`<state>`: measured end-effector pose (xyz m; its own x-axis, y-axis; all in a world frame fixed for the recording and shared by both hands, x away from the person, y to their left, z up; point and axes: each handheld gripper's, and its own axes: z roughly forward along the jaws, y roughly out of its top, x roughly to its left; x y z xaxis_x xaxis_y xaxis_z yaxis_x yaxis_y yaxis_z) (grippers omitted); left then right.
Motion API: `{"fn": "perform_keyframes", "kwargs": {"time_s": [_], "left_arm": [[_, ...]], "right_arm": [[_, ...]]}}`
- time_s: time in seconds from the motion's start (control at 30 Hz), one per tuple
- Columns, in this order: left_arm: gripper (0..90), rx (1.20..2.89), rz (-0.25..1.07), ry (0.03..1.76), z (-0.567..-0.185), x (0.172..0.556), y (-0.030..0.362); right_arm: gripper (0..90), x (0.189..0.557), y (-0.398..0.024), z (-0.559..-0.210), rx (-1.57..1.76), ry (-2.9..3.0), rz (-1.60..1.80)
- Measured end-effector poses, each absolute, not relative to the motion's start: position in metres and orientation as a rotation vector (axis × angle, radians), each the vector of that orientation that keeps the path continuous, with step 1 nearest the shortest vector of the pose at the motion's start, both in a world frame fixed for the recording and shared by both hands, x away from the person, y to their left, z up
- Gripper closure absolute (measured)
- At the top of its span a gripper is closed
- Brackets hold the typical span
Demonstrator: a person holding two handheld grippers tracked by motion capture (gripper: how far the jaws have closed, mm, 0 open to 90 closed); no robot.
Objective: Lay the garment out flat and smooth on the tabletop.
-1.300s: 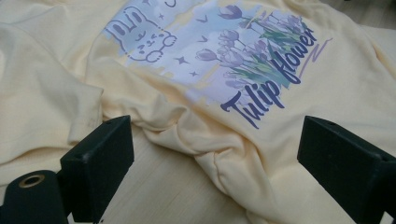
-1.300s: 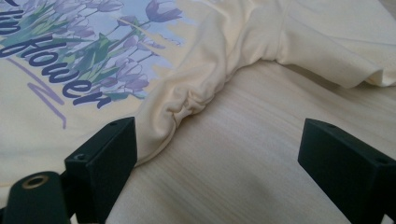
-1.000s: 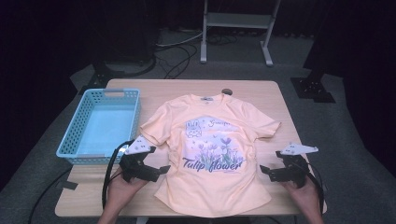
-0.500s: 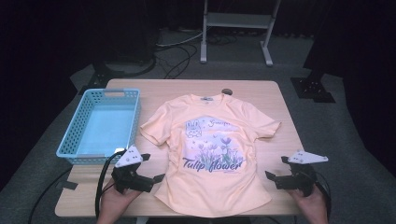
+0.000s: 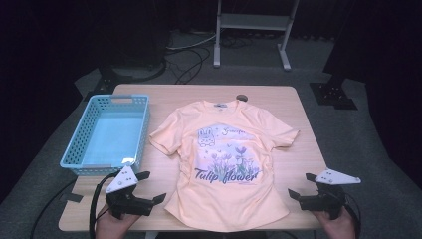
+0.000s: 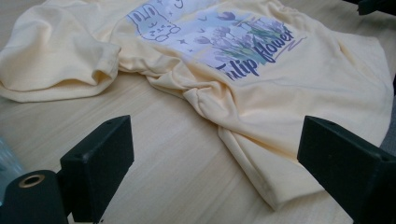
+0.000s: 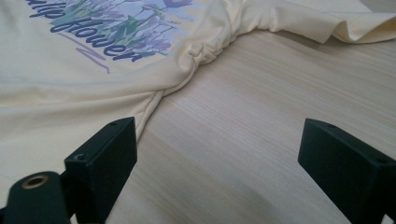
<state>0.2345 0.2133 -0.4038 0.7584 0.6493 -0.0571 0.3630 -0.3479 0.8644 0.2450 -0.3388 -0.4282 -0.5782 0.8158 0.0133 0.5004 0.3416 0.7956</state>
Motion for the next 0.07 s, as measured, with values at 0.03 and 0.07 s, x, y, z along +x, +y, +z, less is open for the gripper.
{"fn": "perform_keyframes", "kwargs": {"time_s": [0.03,0.07], "left_arm": [[10.2,1.965,0.371,0.766,-0.4037,0.2324,0.2143],[10.2,1.958,0.377,0.765,-0.4037,0.2303,0.2152]], "right_arm": [[11.2,0.2432,-0.3395,-0.4281,1.157,2.219,1.116],[11.2,0.2412,-0.3399,-0.4278,1.157,2.217,1.118]]}}
